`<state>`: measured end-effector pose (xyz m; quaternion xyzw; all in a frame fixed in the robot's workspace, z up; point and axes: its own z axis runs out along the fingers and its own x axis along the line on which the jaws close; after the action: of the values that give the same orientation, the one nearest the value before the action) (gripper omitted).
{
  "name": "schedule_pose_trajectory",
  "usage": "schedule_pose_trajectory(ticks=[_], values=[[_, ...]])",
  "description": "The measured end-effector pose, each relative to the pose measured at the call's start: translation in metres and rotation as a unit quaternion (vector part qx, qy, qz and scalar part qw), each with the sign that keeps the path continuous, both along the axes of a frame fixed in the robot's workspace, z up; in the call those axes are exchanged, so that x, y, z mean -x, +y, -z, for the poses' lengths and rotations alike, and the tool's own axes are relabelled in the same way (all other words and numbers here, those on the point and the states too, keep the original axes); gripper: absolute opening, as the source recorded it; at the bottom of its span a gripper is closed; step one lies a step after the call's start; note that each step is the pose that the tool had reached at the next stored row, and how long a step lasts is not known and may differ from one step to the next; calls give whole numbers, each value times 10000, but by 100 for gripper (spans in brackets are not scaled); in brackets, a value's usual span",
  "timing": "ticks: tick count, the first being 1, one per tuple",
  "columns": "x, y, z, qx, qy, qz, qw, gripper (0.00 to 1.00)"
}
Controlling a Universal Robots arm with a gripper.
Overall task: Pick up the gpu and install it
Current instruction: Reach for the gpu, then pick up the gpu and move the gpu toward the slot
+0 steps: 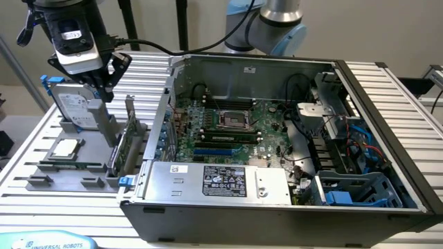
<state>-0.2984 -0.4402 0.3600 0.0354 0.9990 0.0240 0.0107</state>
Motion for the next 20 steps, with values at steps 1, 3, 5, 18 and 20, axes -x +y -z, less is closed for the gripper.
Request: schedule_pose_trajectory(ticks=[1, 3, 5, 18, 20], values=[[17, -3, 0, 0, 1, 0, 10000, 11], [18, -4, 0, 0, 0, 0, 10000, 11], [18, -4, 0, 0, 0, 0, 10000, 11], [18, -4, 0, 0, 0, 0, 10000, 18], [18, -4, 0, 0, 0, 0, 10000, 24]])
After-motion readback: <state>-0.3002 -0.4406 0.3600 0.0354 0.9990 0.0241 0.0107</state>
